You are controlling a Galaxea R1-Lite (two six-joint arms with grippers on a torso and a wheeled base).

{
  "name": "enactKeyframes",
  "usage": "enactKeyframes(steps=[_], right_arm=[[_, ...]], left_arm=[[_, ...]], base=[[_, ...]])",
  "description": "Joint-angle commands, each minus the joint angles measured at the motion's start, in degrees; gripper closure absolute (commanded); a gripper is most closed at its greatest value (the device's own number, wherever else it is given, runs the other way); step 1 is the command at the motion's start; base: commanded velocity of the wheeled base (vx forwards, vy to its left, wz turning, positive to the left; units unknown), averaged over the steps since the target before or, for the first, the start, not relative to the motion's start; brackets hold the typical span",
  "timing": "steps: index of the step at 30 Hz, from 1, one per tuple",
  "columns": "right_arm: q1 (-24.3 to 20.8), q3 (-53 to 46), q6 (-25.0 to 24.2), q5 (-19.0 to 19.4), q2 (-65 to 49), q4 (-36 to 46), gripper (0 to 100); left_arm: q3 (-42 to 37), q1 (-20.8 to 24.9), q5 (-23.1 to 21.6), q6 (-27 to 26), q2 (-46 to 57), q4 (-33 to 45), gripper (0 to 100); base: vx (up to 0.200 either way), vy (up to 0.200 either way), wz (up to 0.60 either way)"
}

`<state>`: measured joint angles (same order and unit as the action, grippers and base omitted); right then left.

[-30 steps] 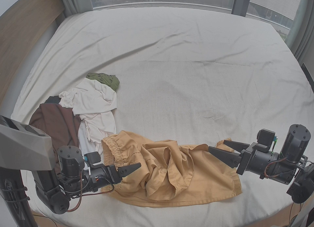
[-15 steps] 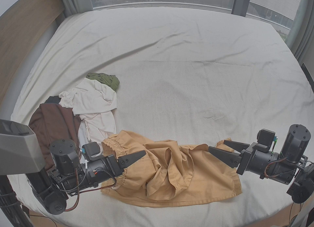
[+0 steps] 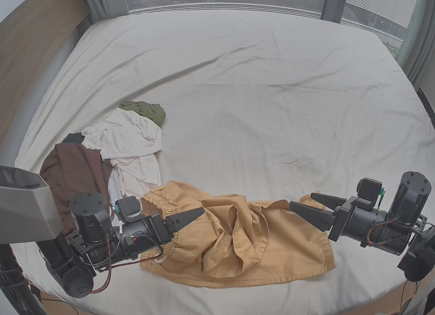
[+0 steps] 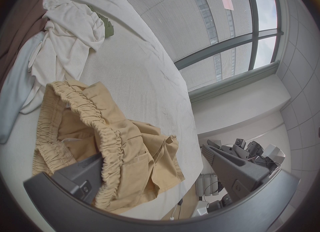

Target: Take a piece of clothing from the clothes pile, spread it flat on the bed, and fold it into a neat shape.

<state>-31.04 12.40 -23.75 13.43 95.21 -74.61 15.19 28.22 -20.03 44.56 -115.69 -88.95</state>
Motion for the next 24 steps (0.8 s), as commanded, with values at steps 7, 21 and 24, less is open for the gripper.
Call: enactKeyframes(steps=[7,21,24], right_arm=[[-0.08,-0.01,0.10,0.01,-0.11,-0.10,0],[0.01,-0.01,0.10,0.01,-0.55,-0.10,0],[0.01,-0.01,0.10,0.01,-0.55,-0.10,0]], left_arm=[[1.77,1.05,-0.19,0.00,-2.08,-0.08,0],[3.97,1.66,0.96,-0.08,-4.99,-0.08,0],[4.15,1.66,1.92,-0.26,-5.95,-0.08,100]], base=[[0.000,0.000,0.00],[0.000,0.000,0.00],[0.000,0.000,0.00]])
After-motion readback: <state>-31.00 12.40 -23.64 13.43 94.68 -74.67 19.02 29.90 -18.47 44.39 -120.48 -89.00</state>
